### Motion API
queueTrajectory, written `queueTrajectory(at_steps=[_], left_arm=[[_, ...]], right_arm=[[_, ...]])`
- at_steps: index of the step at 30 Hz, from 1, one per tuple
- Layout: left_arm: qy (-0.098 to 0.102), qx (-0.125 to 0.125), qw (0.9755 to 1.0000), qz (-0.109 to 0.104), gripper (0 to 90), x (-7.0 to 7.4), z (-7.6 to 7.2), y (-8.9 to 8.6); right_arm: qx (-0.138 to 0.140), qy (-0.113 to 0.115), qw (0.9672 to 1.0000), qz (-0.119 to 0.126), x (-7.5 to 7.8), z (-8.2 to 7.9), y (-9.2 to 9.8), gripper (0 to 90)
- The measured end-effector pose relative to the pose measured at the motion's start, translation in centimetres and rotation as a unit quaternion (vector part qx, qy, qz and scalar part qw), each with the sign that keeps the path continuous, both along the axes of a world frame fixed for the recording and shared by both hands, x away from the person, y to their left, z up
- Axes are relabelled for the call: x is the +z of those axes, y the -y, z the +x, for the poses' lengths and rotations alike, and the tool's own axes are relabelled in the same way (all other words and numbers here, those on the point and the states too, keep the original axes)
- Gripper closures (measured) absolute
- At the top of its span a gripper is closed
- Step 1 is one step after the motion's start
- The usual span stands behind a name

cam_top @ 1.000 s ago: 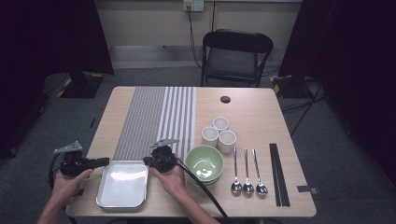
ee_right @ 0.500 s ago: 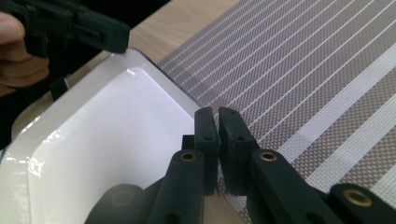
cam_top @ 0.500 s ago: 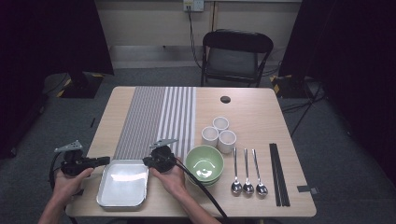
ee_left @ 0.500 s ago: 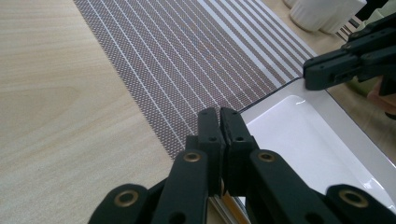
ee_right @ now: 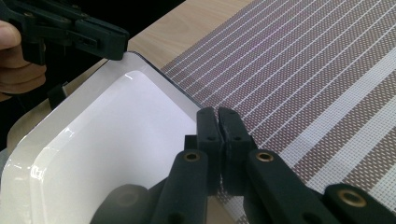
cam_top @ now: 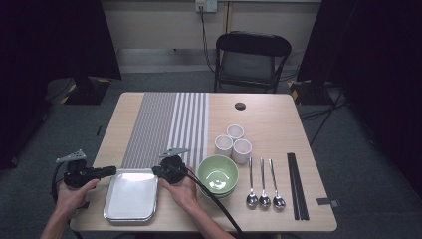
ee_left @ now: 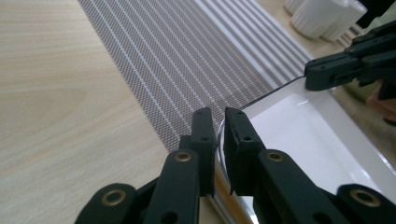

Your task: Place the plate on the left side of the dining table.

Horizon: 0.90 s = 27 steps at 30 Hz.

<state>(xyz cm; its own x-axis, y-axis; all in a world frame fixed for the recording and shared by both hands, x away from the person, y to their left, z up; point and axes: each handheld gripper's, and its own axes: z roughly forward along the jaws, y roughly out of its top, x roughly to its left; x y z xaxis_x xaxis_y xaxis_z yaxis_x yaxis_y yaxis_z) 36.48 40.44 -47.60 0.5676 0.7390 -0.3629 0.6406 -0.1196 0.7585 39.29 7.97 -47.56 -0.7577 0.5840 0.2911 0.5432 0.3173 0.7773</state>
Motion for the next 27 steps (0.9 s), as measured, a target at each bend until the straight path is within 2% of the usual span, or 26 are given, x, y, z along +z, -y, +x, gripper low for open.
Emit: queueTrajectory(at_steps=[3, 5, 7, 13, 16, 18, 20, 21, 22, 24, 27], left_arm=[[-0.005, -0.003, 1.0000, -0.002, 80.5, -0.19, 0.00, 0.02], [-0.001, -0.012, 0.9999, 0.002, 87.4, -0.16, 0.02, 0.31], [0.000, -0.011, 0.9999, 0.011, 87.9, 0.06, 0.08, 0.47], [0.012, -0.003, 0.9999, 0.008, 87.9, 0.38, 0.43, 0.45], [0.010, 0.000, 0.9998, 0.017, 88.0, 0.23, 0.68, 0.67], [0.007, 0.002, 0.9999, 0.014, 87.9, 0.23, 0.77, 0.71], [0.010, 0.002, 0.9998, 0.019, 87.9, 0.31, 0.72, 0.78], [0.010, 0.003, 0.9998, 0.015, 87.8, 0.23, 0.76, 0.75], [0.008, 0.005, 0.9999, 0.010, 87.6, 0.16, 0.77, 0.73], [0.005, 0.007, 0.9999, 0.009, 86.9, 0.12, 0.69, 0.63], [-0.002, 0.019, 0.9998, 0.011, 76.1, -0.13, 0.26, 0.49]], right_arm=[[0.000, 0.000, 1.0000, 0.000, 0.00, 0.00, 0.00, 88.4], [0.000, 0.000, 1.0000, 0.001, -0.02, 0.01, 0.00, 88.4], [-0.002, 0.000, 1.0000, 0.003, 0.05, 0.02, 0.01, 88.4], [-0.004, 0.010, 0.9998, 0.015, 0.62, 0.45, 0.24, 88.8], [-0.005, 0.006, 0.9999, 0.010, 0.58, 0.80, 0.21, 88.6], [-0.005, 0.004, 1.0000, 0.007, 0.23, 0.92, 0.14, 87.7], [-0.005, 0.004, 1.0000, 0.003, 0.10, 0.86, -0.01, 82.3], [-0.006, 0.002, 1.0000, 0.004, 0.04, 0.88, -0.06, 80.0], [-0.003, 0.003, 1.0000, 0.001, -0.01, 0.88, -0.12, 82.7], [0.000, 0.006, 1.0000, -0.004, -0.17, 0.88, -0.21, 85.1], [-0.002, 0.003, 1.0000, -0.003, -0.27, 0.83, -0.27, 84.9]])
